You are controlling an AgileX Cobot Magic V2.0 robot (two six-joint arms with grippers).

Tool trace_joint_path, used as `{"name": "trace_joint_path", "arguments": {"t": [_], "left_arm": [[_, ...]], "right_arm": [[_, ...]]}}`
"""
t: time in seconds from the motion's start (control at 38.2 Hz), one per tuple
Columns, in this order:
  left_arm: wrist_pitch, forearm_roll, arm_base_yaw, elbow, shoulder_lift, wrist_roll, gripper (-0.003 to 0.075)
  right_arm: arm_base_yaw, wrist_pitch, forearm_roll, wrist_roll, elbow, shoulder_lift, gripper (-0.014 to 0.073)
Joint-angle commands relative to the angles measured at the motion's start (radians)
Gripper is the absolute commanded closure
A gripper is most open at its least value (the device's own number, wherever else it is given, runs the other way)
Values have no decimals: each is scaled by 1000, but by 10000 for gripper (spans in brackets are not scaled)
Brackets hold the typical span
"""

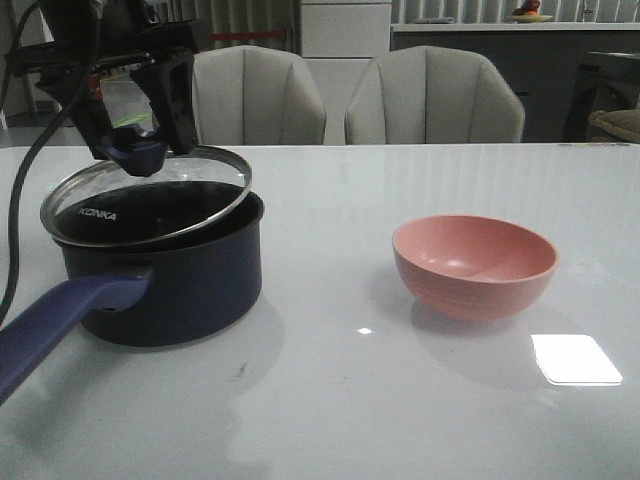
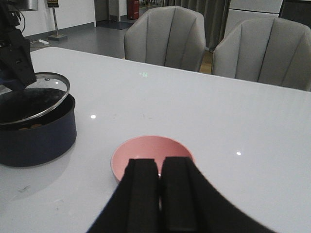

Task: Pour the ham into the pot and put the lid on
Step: 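Lower the glass lid onto the pot with the left gripper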

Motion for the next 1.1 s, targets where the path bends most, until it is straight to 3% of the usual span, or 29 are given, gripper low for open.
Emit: {"name": "trace_joint_path", "arguments": {"t": [0.0, 0.16, 0.34, 0.84, 1.07], "left_arm": [[2, -18, -8, -33, -54, 0, 459], [5, -24, -8, -33, -54, 9, 446], [19, -31, -8, -33, -54, 9, 360], [22, -42, -10, -33, -51, 9, 335], [30, -37, -34, -33, -9, 9, 174]], "right_arm": [[3, -76, 2, -8, -27, 6, 435], [3, -76, 2, -8, -27, 6, 435], [3, -76, 2, -8, -27, 6, 435], [3, -76, 2, -8, -27, 6, 435], [3, -76, 2, -8, -27, 6, 435]]}}
